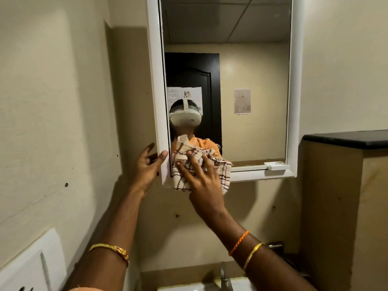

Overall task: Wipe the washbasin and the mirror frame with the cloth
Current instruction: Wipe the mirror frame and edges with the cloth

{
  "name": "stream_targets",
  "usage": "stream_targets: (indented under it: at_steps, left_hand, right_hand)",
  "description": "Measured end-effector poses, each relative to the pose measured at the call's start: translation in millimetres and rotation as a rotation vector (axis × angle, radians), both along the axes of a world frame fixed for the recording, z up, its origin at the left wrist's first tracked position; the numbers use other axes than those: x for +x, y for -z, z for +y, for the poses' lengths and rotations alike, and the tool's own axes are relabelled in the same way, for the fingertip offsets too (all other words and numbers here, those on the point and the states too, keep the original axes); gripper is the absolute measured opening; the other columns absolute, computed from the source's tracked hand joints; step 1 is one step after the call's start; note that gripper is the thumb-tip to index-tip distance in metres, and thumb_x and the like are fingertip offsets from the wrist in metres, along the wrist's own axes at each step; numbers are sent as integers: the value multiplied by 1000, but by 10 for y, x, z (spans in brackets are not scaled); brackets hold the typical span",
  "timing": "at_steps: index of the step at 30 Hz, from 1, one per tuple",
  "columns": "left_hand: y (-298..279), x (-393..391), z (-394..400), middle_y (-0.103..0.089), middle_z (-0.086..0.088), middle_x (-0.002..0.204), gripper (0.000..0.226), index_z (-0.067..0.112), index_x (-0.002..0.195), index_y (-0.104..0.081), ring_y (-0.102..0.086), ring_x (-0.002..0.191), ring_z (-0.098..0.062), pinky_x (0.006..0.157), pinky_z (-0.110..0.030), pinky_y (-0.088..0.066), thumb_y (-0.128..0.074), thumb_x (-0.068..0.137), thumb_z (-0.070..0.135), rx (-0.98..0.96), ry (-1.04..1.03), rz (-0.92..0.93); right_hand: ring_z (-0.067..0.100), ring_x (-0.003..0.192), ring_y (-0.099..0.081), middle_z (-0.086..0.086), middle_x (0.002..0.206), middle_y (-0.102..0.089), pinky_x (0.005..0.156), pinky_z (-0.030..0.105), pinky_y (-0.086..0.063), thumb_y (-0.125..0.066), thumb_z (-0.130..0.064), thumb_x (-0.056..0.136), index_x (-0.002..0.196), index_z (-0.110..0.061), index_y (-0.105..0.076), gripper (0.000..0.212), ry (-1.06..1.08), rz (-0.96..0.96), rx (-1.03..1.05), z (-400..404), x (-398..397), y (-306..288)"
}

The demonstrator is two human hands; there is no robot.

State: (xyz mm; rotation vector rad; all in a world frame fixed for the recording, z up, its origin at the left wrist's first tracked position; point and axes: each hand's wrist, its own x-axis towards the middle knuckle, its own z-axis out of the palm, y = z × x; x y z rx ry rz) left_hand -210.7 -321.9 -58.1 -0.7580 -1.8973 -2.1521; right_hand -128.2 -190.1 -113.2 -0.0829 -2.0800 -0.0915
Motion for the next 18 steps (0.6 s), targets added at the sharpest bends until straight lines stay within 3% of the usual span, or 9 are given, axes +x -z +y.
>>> stream_targets:
  at_steps: [3,8,13,15,18]
  left_hand:
    - [22,-16,25,-55,-4,128,66,28,138,-41,-54,117,-22,99,-43,-48,-69,78,35,-24,-82,39]
    - [66,64,100,-59,-7,129,49,18,136,-48,-57,106,-17,82,-27,-49,-60,89,23,25,-66,62]
    - [85,69,141,-58,-5,133,50,16,138,-47,-57,109,-17,89,-27,-49,-58,90,25,23,-113,76]
    - [110,70,183,-59,-4,130,49,16,138,-47,-57,113,-19,98,-32,-48,-58,91,25,32,-152,95]
    - [168,69,269,-61,-4,124,43,12,135,-50,-59,110,-21,94,-29,-47,-55,93,22,71,-208,152]
  right_hand:
    - [48,131,-37,13,148,-40,100,56,-42,-50,5,59,140,-28,-44,89,114,93,-145,447,136,-29]
    - [43,141,-19,6,160,-11,105,57,-37,-51,14,65,150,-29,-23,99,197,149,-391,998,388,-60]
    - [42,144,8,8,160,12,113,44,-20,-48,13,70,152,-29,0,104,136,202,-555,653,242,-103]
    - [41,143,17,8,158,19,116,49,-5,-54,1,73,151,-30,4,102,68,177,-602,430,151,-110]
    - [41,141,22,10,159,15,116,60,1,-50,-39,80,152,-29,-6,85,-56,56,-414,44,48,0]
